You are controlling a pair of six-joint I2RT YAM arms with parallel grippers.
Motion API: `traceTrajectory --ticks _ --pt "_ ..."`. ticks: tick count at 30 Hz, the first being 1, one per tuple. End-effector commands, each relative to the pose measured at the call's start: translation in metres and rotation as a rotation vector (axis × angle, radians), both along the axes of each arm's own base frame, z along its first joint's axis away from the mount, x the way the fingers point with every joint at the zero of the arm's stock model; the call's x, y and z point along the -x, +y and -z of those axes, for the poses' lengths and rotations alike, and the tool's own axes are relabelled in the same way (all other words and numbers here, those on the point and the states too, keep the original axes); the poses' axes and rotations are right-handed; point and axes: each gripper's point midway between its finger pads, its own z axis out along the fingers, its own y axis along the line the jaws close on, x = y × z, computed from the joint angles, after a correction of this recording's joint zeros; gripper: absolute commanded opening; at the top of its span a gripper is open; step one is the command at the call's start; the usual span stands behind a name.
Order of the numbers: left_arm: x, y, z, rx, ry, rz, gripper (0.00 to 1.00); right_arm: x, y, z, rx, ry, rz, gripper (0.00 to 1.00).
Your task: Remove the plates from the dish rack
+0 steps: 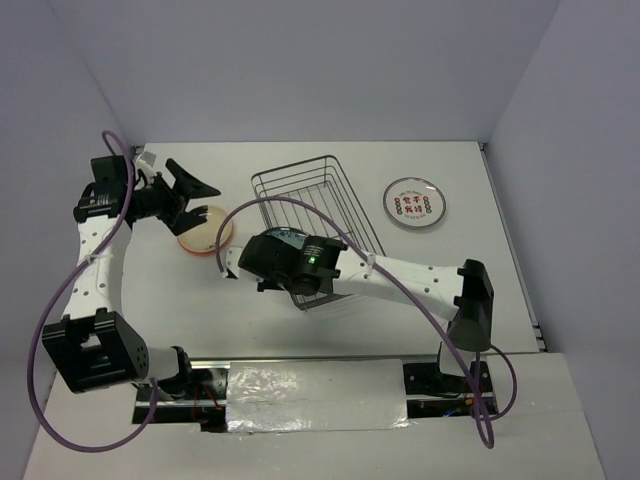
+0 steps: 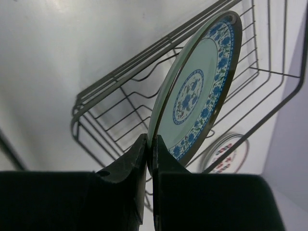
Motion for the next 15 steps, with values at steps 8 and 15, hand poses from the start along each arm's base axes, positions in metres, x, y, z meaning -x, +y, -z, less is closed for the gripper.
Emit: traceTrajectory --ticks 8,15 --pt "0.013 -0.04 0.011 0.027 0.019 0.155 0.93 -0.023 0.05 -0.032 -0.027 -0.188 -0.104 0.0" --pt "0.02 -0.048 0.028 -0.005 0.087 0.216 0.81 -0.025 0.076 -0.037 -0.059 -0.226 -0.114 0.0"
